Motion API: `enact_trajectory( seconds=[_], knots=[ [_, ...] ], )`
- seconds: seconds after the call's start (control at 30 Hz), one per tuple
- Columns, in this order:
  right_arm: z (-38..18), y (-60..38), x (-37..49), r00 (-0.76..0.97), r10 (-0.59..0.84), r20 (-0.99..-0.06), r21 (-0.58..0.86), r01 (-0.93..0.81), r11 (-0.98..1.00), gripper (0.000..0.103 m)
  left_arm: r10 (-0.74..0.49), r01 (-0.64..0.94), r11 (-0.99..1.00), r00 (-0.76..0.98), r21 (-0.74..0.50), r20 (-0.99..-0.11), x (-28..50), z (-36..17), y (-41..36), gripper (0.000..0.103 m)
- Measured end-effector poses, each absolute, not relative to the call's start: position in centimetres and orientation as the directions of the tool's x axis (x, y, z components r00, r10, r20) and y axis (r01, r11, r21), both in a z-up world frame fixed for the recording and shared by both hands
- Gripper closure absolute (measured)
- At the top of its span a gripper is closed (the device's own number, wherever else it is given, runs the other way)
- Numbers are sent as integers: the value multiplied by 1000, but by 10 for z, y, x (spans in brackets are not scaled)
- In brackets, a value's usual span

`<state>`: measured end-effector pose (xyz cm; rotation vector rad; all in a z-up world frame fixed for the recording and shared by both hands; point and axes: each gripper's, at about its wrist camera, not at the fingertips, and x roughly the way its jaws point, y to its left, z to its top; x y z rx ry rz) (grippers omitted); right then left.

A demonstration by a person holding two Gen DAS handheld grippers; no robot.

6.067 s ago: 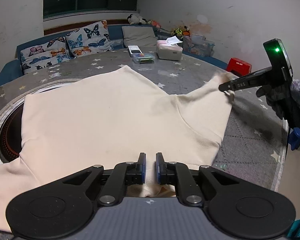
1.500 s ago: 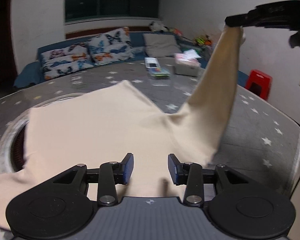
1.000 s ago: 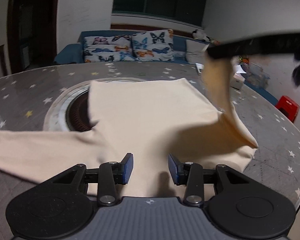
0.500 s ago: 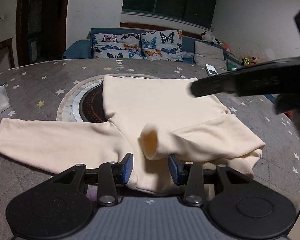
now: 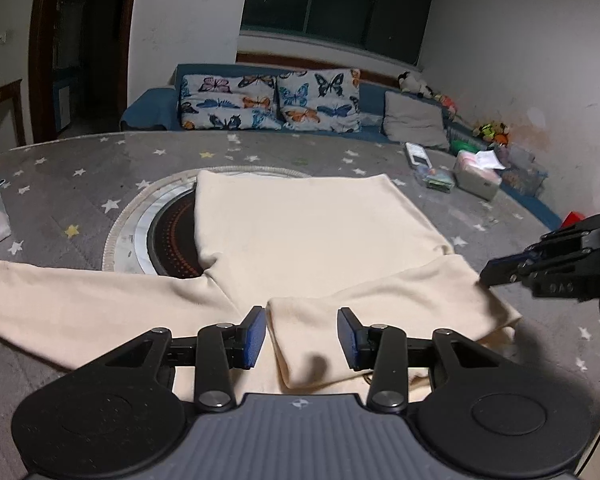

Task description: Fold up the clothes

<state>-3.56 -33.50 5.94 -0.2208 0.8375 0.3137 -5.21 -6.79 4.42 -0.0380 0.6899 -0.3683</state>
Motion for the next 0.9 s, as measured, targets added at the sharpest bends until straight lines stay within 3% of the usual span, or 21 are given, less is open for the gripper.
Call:
enact_trajectory(
  seconds=[0.3, 0.33, 0.4, 0.43, 0.53, 0.73, 0.8, 0.9],
  knots=[
    [52, -335, -12, 634, 220, -742, -46, -375, 926, 88, -309, 320, 941, 670, -112, -675, -30, 27, -82, 63],
    [50, -333, -10, 633, 224, -741, -48, -382, 923, 87, -302, 318, 942, 673, -105, -675, -29, 27, -83, 66],
    [48, -331, -8, 634, 228, -739, -52, -390, 919, 82, -296, 316, 944, 675, -97, -675, -27, 28, -84, 88],
    [46, -330, -7, 633, 230, -739, -54, -395, 917, 80, -299, 319, 943, 675, -98, -675, -26, 28, -84, 94],
    [41, -329, -5, 630, 233, -741, -61, -408, 911, 79, -301, 330, 940, 690, -85, -658, -27, 34, -84, 98],
    [46, -332, -12, 668, 215, -712, -87, -388, 917, 101, -316, 345, 937, 764, -57, -562, -31, 64, -84, 98],
    [45, -336, -12, 670, 205, -714, -84, -373, 924, 101, -319, 350, 936, 781, -47, -536, -30, 68, -82, 98],
    [42, -341, -11, 671, 190, -717, -79, -350, 934, 101, -297, 324, 944, 746, -65, -596, -16, 53, -80, 97]
  ],
)
